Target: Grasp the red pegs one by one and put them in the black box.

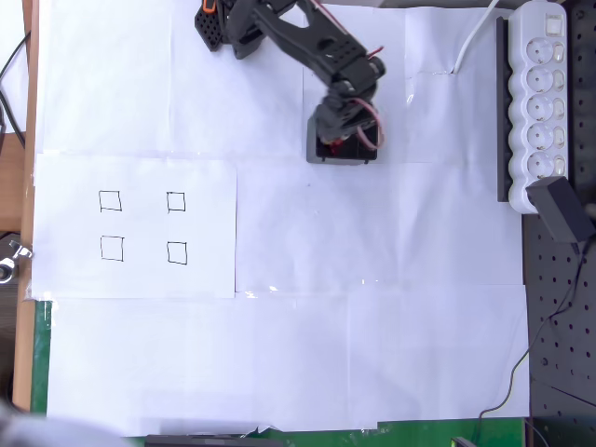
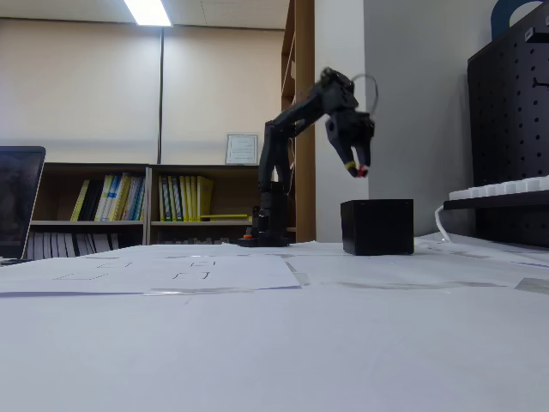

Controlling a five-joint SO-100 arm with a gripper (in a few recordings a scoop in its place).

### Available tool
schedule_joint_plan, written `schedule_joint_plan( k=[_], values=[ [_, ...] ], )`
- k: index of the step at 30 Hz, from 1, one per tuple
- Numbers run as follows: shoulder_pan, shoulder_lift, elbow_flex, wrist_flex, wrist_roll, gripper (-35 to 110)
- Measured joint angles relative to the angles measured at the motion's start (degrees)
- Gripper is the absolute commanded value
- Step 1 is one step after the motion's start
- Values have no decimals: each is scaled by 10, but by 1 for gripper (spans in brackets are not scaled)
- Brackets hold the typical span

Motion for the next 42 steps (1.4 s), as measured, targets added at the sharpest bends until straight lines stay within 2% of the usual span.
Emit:
schedule_joint_plan(
  k=[6,12,15,19,23,27,29,32,36,42],
  values=[
    [-25,4,-106,-78,-2,8],
    [-22,19,-128,-103,-2,21],
    [-11,20,-129,-99,7,21],
    [-5,20,-95,-62,2,21],
    [21,-7,20,17,-2,21],
    [115,-124,63,60,38,21],
    [186,-200,1,27,84,21],
    [298,-330,-210,-87,173,0],
    [373,-447,-477,-212,230,0],
    [410,-645,-733,-236,239,0]
  ],
)
